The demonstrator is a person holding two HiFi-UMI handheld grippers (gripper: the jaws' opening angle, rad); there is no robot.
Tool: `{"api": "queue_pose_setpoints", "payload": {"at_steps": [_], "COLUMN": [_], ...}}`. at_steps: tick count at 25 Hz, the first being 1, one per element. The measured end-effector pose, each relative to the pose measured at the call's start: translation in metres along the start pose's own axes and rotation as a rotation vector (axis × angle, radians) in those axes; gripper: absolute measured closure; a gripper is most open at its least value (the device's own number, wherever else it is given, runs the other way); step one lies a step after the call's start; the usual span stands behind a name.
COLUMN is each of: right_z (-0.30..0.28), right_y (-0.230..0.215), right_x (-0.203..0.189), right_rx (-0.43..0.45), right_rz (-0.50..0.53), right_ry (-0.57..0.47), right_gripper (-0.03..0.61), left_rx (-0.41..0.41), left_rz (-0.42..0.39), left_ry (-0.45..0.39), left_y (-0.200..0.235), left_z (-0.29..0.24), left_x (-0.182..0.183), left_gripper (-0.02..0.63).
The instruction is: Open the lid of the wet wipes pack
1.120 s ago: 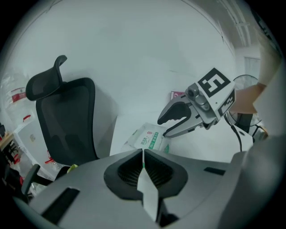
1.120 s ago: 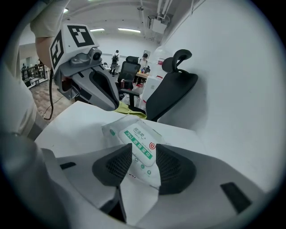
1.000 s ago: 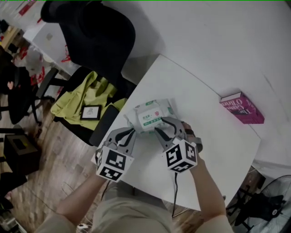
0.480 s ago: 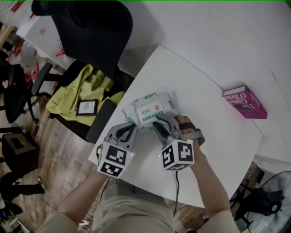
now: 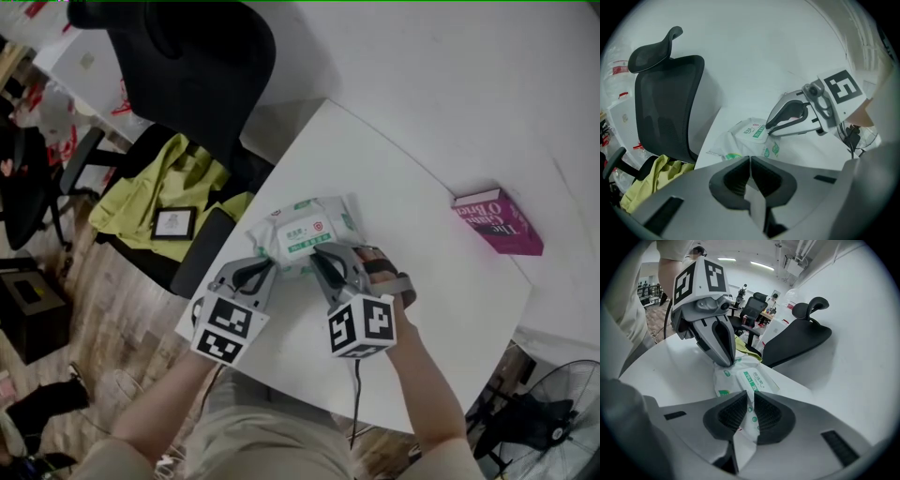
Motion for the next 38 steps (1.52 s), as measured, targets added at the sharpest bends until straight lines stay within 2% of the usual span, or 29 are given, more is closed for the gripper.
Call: {"api": "queue_pose_setpoints", "payload": {"at_steps": [4, 8, 15, 22, 29, 34, 38], "right_z": [0.011, 0.004, -0.027, -0.053, -0.062, -0.035, 0.003], "right_y": [-0.025, -0.048, -0.081, -0.079, -0.074, -0.080, -0.084], "right_x": [0.018, 0.028, 0.029, 0.002, -0.006, 0.002, 0.021], "right_rx": [-0.092, -0.122, -0.202, -0.155, -0.124, -0.183, -0.255], "right_rz": [-0.031, -0.048, -0.243, -0.445, -0.455, -0.563, -0.611], "right_ry": [-0.064, -0.086, -0.172, -0.118, -0.059, -0.110, -0.182], "right_gripper": [0.531, 0.529, 0.511, 0.537, 0.548, 0.548, 0.548], "left_rx": [-0.010, -0.009, 0.006, 0.004, -0.015, -0.007, 0.027], "left_rz": [-0.003, 0.012, 0.042, 0.035, -0.005, 0.016, 0.019], "left_ry": [0.020, 0.017, -0.005, -0.023, -0.010, -0.029, -0.074], "left_y": [-0.001, -0.001, 0.000, -0.001, -0.001, 0.001, 0.003], "left_z": [0.000, 0.001, 0.003, 0.003, 0.002, 0.010, 0.022], "left_x": [0.000, -0.001, -0.001, -0.002, -0.001, 0.008, 0.031], "left_gripper": [0.584, 0.583, 0.583, 0.583, 0.584, 0.583, 0.583]}}
Point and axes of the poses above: the fingertips, and each gripper's own axes: z backward along the fingers, y to its left, x out of its top, the point moved 4 cm from there along z, backward along the fingers, and after that the axes turned 15 degrees about -y, right-handed, at the moved point
